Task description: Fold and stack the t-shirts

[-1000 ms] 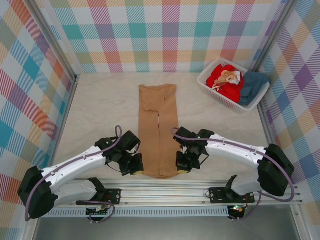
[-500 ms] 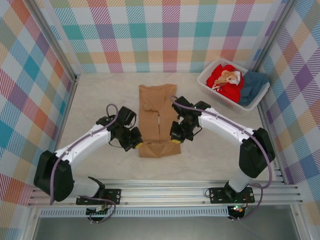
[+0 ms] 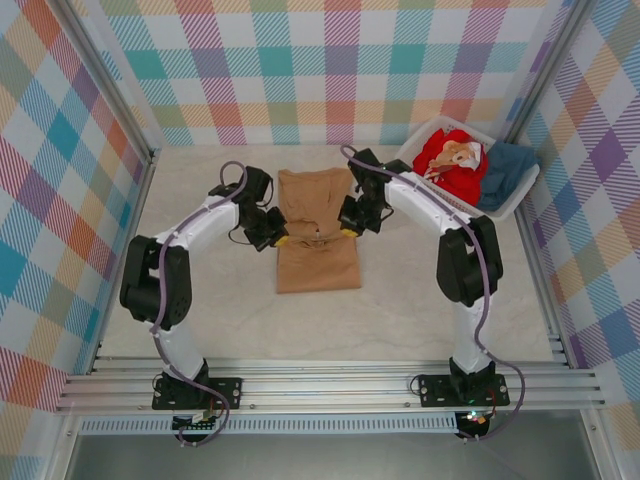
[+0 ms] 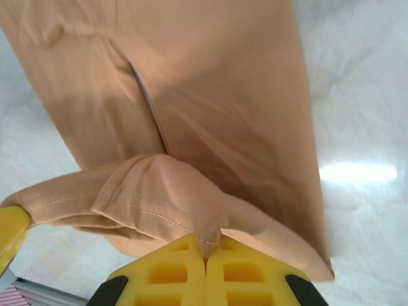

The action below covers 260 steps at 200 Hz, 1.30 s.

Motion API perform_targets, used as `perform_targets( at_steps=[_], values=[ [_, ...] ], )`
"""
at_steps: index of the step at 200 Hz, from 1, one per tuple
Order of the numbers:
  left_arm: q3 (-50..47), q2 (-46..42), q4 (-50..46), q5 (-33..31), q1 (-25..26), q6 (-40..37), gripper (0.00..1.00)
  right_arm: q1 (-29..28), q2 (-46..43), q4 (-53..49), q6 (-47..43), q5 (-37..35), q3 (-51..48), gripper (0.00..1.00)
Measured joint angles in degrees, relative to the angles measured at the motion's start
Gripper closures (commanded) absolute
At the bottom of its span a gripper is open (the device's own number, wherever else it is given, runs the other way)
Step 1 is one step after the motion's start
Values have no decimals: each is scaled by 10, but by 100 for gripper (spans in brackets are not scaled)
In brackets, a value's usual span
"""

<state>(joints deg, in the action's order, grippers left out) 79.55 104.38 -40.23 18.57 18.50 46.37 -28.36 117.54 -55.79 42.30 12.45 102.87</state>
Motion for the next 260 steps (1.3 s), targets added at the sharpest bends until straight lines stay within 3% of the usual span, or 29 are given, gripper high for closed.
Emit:
perform_targets(
  at_steps=[42, 58, 67, 86, 104, 129, 166, 193, 222, 246, 260],
  values=[
    [83, 82, -1, 4, -13, -21, 98, 22, 65, -3, -5, 6, 50, 100],
    [114, 107, -5, 3, -15, -29, 81, 29, 90, -3, -10, 13, 68, 71],
    [128, 119, -8, 2, -16, -32, 71, 33, 103, -1, -14, 18, 78, 60],
    [141, 126, -19, -9, -19, -38, 59, 39, 115, 10, -33, 21, 89, 50],
    [129, 110, -25, -25, -20, -38, 56, 43, 107, 17, -47, 17, 90, 48],
    [23, 23, -11, -36, -21, -22, 56, 47, 52, 42, -58, 5, 32, 49],
    [-158, -116, 25, -8, -5, 16, 53, 48, -105, 87, -38, 20, -191, 51],
    [-238, -120, 73, 31, 15, 36, 49, 43, -153, 120, -5, 57, -314, 48],
    [-247, -90, 99, 50, 20, 35, 49, 40, -149, 163, 26, 97, -369, 47],
    [-241, -63, 111, 54, 21, 26, 58, 39, -142, 194, 47, 122, -377, 47],
    [-241, -55, 110, 52, 21, 19, 73, 39, -138, 210, 56, 130, -380, 47]
  ],
)
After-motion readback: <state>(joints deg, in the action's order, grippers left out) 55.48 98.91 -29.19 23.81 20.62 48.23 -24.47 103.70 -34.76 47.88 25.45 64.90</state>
